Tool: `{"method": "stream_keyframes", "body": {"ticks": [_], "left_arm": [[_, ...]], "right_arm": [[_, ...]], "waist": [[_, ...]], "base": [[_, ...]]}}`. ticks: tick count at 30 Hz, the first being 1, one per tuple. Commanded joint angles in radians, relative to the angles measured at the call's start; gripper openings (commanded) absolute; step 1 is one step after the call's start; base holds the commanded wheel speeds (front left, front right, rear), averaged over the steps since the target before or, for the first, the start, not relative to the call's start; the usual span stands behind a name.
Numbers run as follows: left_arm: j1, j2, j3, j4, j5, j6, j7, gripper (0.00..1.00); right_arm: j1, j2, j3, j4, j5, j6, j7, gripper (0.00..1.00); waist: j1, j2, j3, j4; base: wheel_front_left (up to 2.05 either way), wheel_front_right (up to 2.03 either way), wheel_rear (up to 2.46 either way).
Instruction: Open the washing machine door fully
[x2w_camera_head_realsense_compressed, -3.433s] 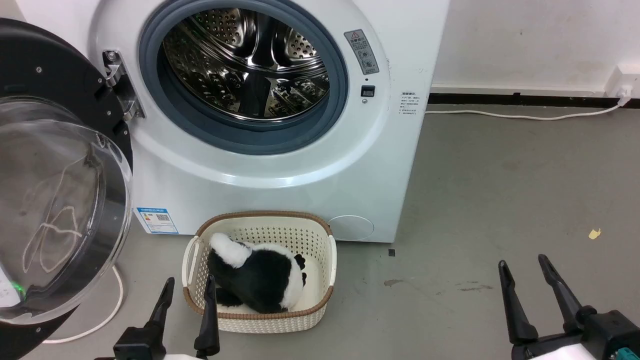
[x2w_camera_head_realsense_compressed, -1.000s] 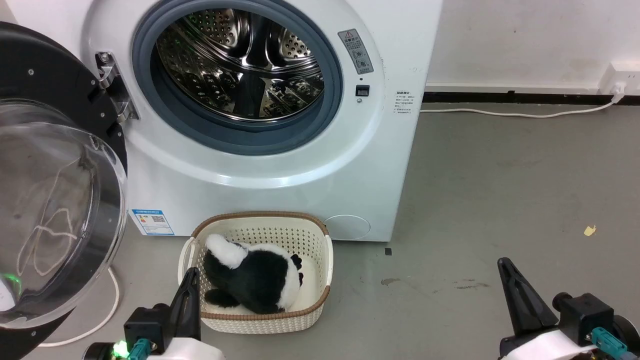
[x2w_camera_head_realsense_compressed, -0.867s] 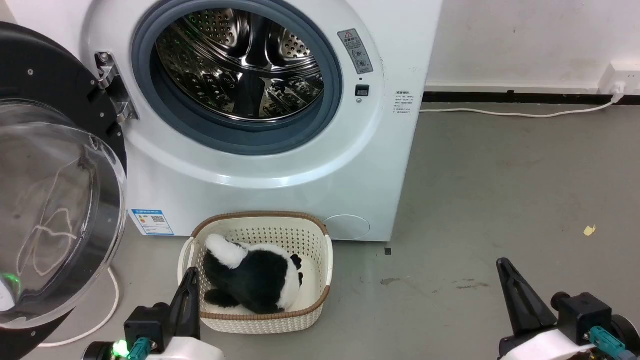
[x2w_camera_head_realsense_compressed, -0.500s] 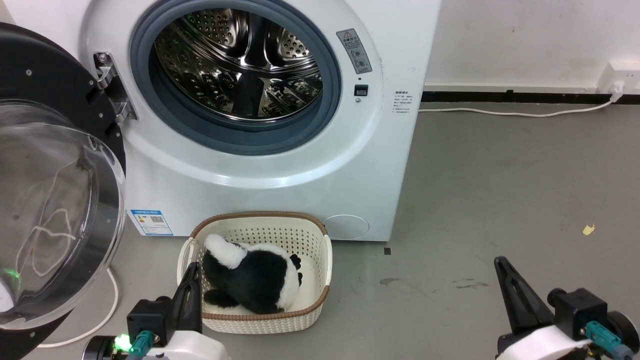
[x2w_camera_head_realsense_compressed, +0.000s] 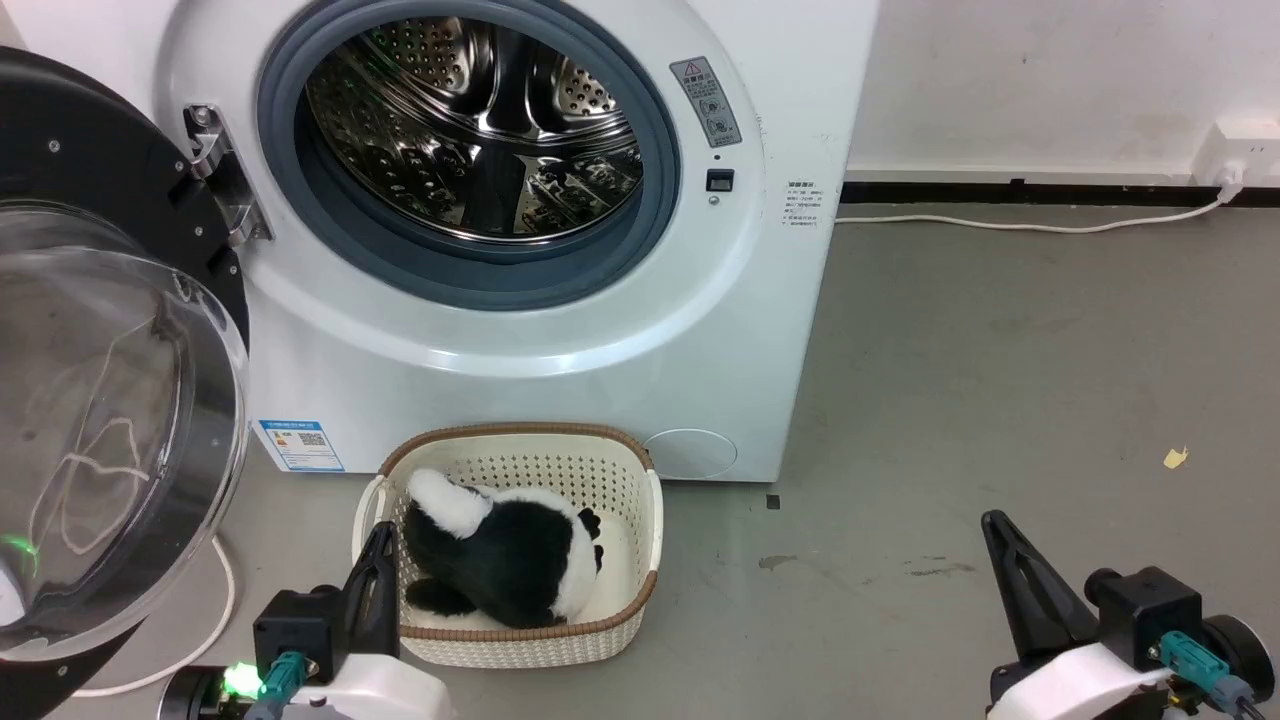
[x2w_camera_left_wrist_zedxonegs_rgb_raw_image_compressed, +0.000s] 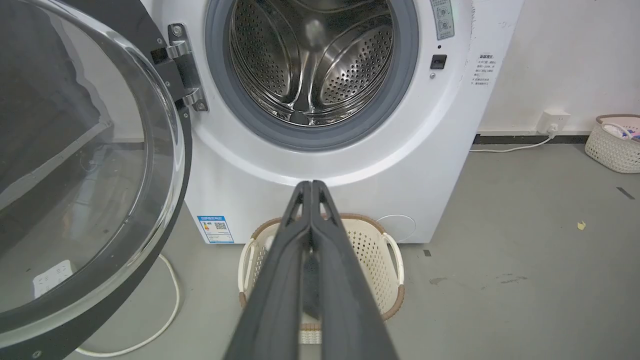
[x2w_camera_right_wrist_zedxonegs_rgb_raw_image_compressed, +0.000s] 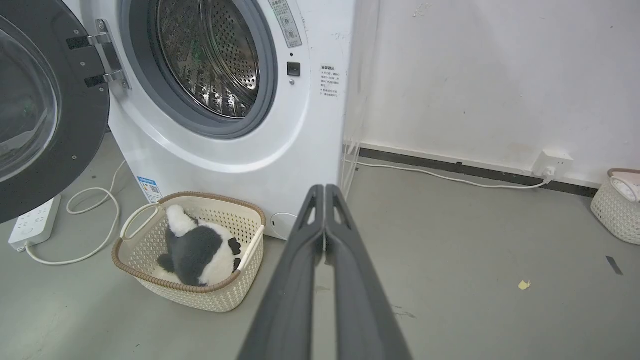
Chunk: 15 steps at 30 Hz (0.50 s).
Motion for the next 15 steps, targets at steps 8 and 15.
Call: {"method": "stream_keyframes", "body": {"ticks": [8,15], "left_arm": [[-0.025,-0.012,0.011,-0.011,0.022,-0.015,0.02,0.0],[-0.029,-0.017,0.018,-0.016,0.035,-0.021,0.034,0.0]], "right_arm": [[-0.02,0.003,0.006,-0.009,-0.012,-0.001,0.019,0.0],[-0.025,0.003,0.009,-0.011,-0.017,-0.001,0.033,0.0]], "waist": [[-0.0001,0.0,0.0,-0.002],[-0.0001,0.0,0.001,-0.003]], "base": [[0.0,0.0,0.0],[0.0,0.0,0.0]]}}
